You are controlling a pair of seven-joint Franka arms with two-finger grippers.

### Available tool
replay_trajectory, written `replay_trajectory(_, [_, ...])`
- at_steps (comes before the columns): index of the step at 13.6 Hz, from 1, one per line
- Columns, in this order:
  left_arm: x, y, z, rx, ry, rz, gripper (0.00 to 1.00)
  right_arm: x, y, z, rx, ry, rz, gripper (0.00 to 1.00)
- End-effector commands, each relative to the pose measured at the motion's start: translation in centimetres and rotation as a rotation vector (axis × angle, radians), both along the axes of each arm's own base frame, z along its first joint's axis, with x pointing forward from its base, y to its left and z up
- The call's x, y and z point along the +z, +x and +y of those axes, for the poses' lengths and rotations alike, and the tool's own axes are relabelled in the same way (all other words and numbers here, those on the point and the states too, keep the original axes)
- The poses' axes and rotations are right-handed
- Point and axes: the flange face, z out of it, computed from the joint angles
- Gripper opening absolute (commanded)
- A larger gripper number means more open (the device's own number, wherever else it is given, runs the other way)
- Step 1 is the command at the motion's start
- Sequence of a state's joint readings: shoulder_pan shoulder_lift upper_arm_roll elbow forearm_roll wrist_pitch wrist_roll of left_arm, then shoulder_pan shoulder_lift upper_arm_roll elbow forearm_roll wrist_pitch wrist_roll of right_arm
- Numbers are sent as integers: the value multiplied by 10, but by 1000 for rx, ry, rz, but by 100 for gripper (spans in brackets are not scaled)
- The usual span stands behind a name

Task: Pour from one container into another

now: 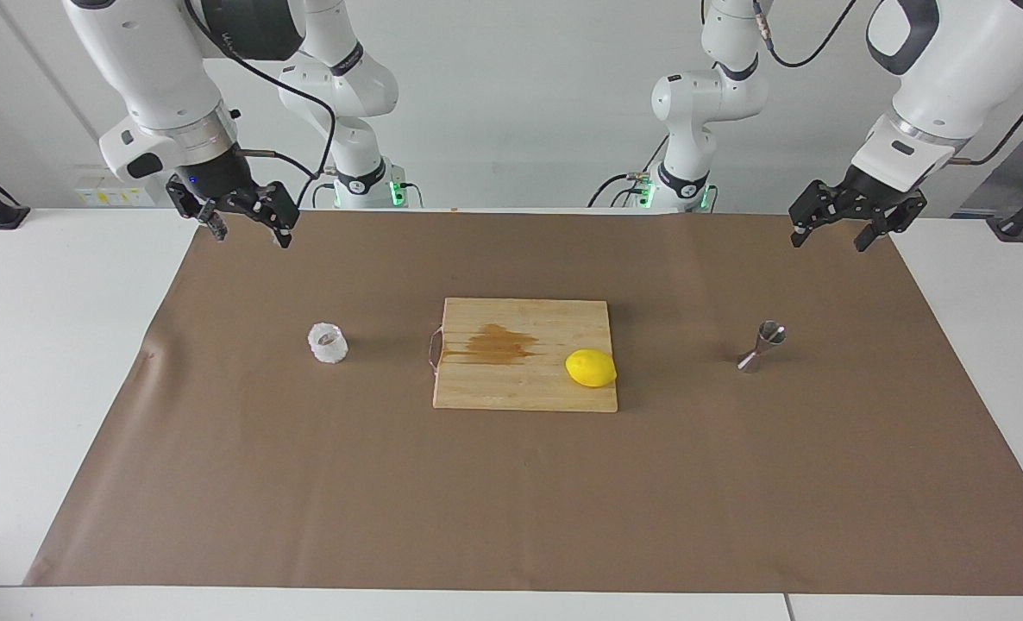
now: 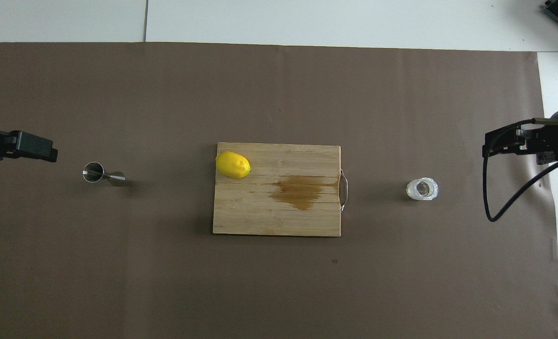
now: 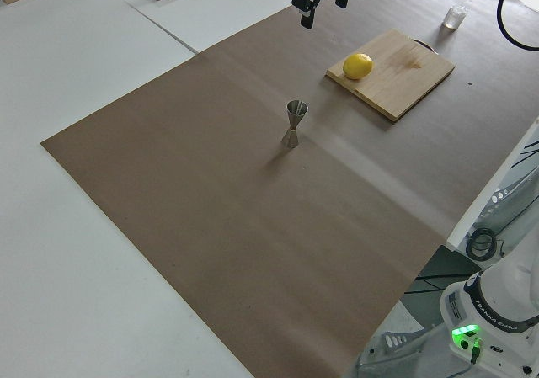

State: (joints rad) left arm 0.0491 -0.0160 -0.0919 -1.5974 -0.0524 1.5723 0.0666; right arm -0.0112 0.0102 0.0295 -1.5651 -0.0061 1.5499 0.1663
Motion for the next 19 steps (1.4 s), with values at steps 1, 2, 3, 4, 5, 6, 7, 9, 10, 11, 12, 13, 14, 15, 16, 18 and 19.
replay_trajectory(1, [1,0,3,-14,-11,8,100,0,-6,-2,-13,-7,5,100])
replay_trajectory(2, [0,1,3,-14,-8,8,100,0,-6,-2,-13,-7,5,100])
replay_trajectory(3, [1,2,4,-14,-7,7,100,0,-6,-2,-13,-7,5,100])
replay_trajectory(4, [0,3,4,-12,-7,8,100,0,-6,-2,-13,-7,5,100])
replay_trajectory(5, [0,3,3,-14,-6,8,100,0,-6,-2,-13,-7,5,100])
replay_trajectory(6, [-1,3,3,-17,-1,10,100,0,-6,-2,-13,-7,5,100])
replay_trajectory(7, [-2,3,2,-19,4,11,100,0,-6,-2,-13,-7,5,100])
replay_trajectory(9, [-3,3,0,-23,4,16,100,0,-6,-2,-13,-7,5,100])
replay_trajectory(10, [-4,2,-1,-25,4,23,100,0,-6,-2,-13,-7,5,100])
replay_trajectory(11, [-5,0,-2,-32,18,40,100,0,-6,-2,-13,-7,5,100])
replay_trajectory(12, [-6,-1,-2,-35,40,46,100,0,-6,-2,-13,-7,5,100])
replay_trajectory(13, [-7,0,-3,-38,46,48,100,0,-6,-2,-13,-7,5,100])
replay_trajectory(14, [-7,0,-3,-38,46,45,100,0,-6,-2,-13,-7,5,100])
replay_trajectory(15, [-7,0,-3,-38,46,45,100,0,-6,-2,-13,-7,5,100])
replay_trajectory(16, [-7,1,-1,-34,46,45,100,0,-6,-2,-13,-7,5,100])
replay_trajectory(18, [-7,1,-3,-21,45,42,100,1,-6,-2,-13,-7,4,100])
replay_trajectory(19, [-13,3,-2,-17,43,53,100,0,-6,-2,-13,-7,5,100])
